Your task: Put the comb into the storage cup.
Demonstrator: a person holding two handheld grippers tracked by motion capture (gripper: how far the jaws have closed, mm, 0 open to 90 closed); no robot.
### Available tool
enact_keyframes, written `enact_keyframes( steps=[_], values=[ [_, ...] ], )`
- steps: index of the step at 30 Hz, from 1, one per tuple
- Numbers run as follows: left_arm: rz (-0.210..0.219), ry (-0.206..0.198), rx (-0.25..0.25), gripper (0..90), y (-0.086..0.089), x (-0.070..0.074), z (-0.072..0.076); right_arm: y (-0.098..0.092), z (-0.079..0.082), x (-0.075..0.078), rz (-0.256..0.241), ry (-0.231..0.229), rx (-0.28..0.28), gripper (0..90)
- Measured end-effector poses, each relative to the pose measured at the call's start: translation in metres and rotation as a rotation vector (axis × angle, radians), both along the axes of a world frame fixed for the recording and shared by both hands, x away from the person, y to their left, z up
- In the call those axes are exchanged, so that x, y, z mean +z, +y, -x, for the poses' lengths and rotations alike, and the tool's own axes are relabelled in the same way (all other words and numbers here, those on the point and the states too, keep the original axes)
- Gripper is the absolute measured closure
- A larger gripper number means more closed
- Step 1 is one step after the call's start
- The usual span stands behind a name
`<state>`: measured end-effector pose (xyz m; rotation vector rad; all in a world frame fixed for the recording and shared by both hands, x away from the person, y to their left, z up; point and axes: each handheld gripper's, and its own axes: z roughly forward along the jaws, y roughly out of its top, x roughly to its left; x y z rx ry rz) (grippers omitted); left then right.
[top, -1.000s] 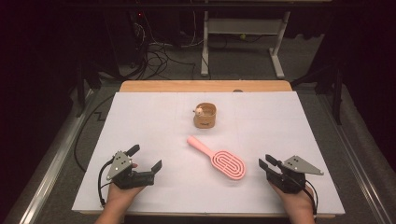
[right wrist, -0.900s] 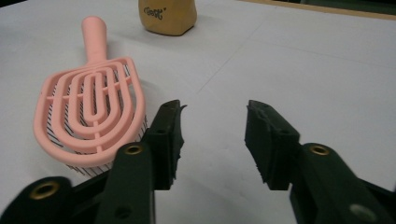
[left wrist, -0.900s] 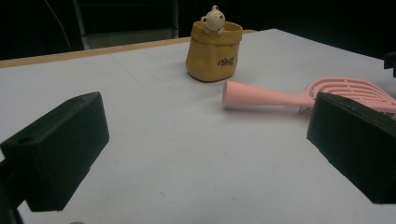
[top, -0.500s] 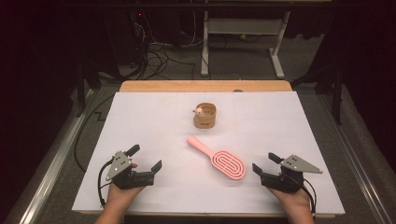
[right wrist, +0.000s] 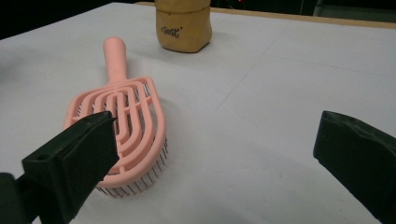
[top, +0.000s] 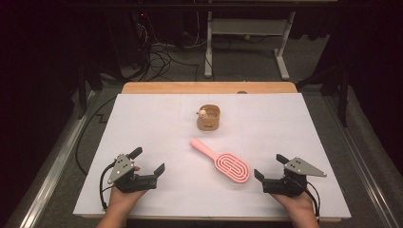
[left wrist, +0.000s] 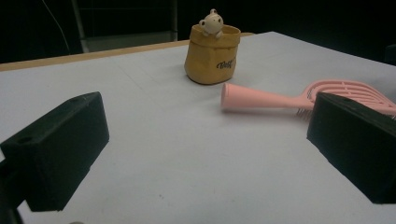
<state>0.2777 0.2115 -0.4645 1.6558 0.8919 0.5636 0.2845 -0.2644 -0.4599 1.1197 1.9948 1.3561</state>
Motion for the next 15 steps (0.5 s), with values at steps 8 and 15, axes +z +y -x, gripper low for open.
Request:
enact_keyframes(
  steps=[8,15],
  values=[
    [0.002,0.006,-0.001,0.0,-0.001,-0.001,-0.001,0.002,0.004,0.004,-0.002,-0.026,0.003,0.0],
    [0.011,0.020,0.007,0.0,0.001,-0.004,0.000,0.010,0.002,0.005,0.041,0.003,0.026,0.1]
  ],
)
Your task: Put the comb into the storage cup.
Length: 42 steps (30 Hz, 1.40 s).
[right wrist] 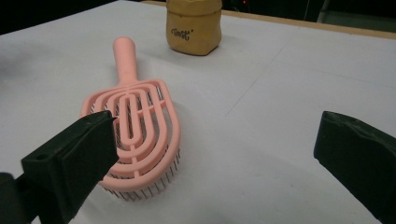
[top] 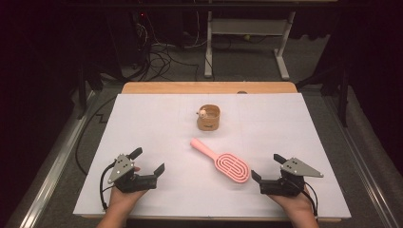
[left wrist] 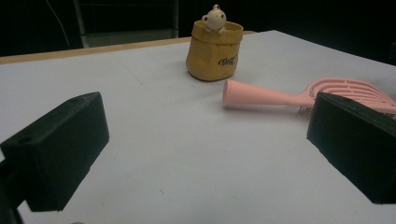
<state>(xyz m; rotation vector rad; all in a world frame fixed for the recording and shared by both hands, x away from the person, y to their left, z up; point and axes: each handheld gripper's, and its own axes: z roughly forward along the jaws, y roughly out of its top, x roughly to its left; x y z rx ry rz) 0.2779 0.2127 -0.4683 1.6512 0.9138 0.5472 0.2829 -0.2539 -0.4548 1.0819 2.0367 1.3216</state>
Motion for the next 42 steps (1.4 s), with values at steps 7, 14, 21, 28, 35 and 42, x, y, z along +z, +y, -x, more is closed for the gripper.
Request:
enact_keyframes(
  steps=[7,14,21,28,35,42],
  values=[
    [-0.003,-0.016,-0.010,0.0,0.001,0.002,0.001,0.004,-0.002,-0.002,0.060,0.049,0.015,0.1],
    [0.004,-0.017,-0.025,0.0,0.000,0.002,0.000,0.008,-0.007,-0.009,0.126,0.139,0.039,0.1],
    [-0.002,-0.020,-0.029,0.0,-0.002,0.002,-0.002,0.012,-0.007,-0.011,0.140,0.176,0.084,0.1],
    [0.005,-0.021,-0.021,0.0,0.000,0.003,0.000,0.010,-0.005,-0.013,0.155,0.217,0.119,0.1],
    [0.006,-0.021,-0.021,0.0,0.000,0.003,-0.001,0.012,-0.006,-0.015,0.187,0.245,0.148,0.1],
    [0.003,-0.022,-0.025,0.0,0.000,0.003,-0.001,0.022,-0.008,-0.014,0.227,0.263,0.183,0.1]
  ],
)
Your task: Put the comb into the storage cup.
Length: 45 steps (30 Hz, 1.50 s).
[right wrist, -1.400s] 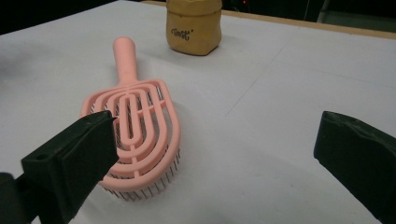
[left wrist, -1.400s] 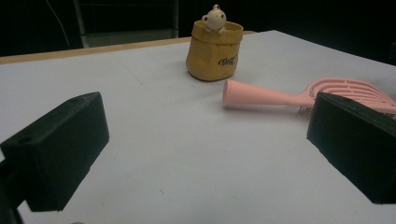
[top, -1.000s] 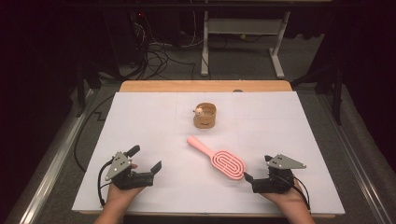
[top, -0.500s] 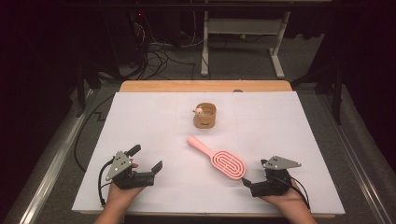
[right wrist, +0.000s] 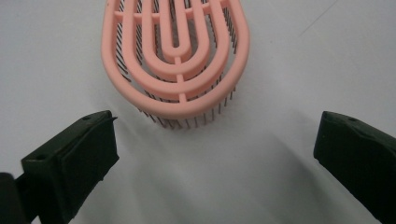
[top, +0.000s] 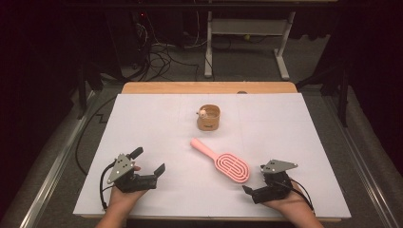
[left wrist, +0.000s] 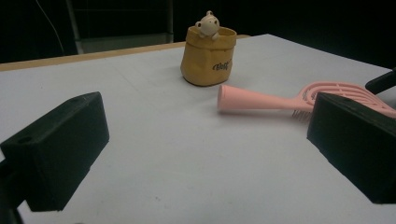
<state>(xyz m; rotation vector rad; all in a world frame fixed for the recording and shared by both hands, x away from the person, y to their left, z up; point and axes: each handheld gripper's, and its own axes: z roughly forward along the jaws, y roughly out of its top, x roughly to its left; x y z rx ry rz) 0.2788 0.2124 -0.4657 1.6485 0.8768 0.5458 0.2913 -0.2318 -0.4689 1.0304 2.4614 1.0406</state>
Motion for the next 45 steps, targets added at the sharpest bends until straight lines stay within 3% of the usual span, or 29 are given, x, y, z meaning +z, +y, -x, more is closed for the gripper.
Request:
enact_keyframes(
  steps=[12,45],
  values=[
    [0.003,0.001,0.002,0.0,0.001,0.000,0.001,0.016,-0.011,0.003,0.043,0.043,0.045,0.1],
    [0.016,-0.002,0.009,0.0,0.004,0.001,0.001,0.051,-0.039,0.016,0.140,0.072,0.128,1.0]
  ],
)
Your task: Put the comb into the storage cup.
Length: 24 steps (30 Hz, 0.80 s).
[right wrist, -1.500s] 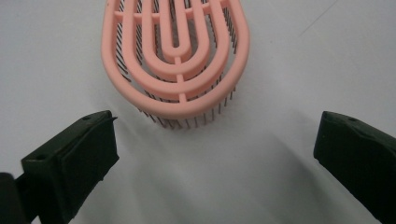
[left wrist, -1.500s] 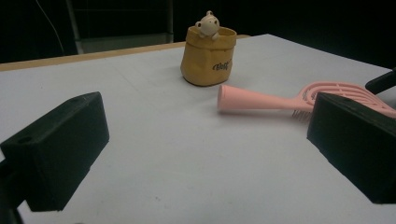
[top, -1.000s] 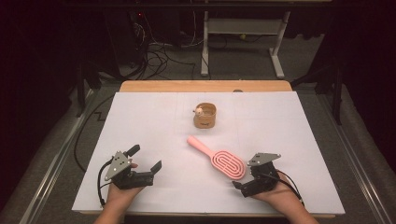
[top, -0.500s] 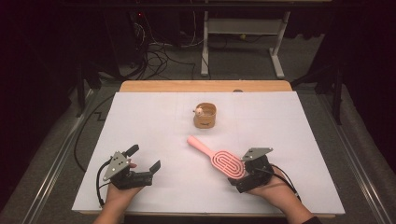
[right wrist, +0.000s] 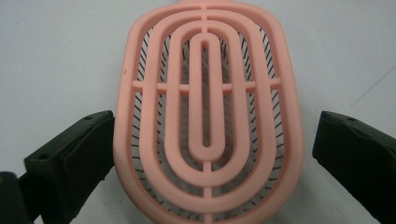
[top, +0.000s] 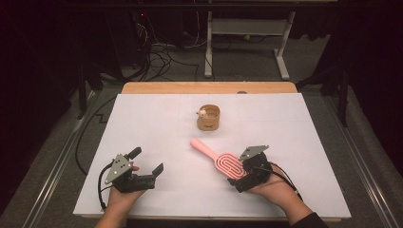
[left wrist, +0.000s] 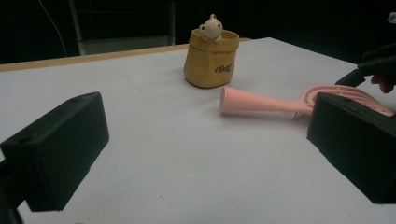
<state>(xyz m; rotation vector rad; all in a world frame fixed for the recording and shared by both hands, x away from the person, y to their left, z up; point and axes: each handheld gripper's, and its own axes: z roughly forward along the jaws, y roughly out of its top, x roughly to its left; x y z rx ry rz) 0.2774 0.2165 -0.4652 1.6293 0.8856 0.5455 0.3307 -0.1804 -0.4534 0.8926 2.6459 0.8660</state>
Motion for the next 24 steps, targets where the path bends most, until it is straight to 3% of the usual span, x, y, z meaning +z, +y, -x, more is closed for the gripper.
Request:
enact_keyframes(
  steps=[24],
  values=[
    [0.006,0.003,0.000,0.0,0.000,-0.001,-0.001,0.018,-0.014,0.006,0.064,0.036,0.045,16.4]
  ],
)
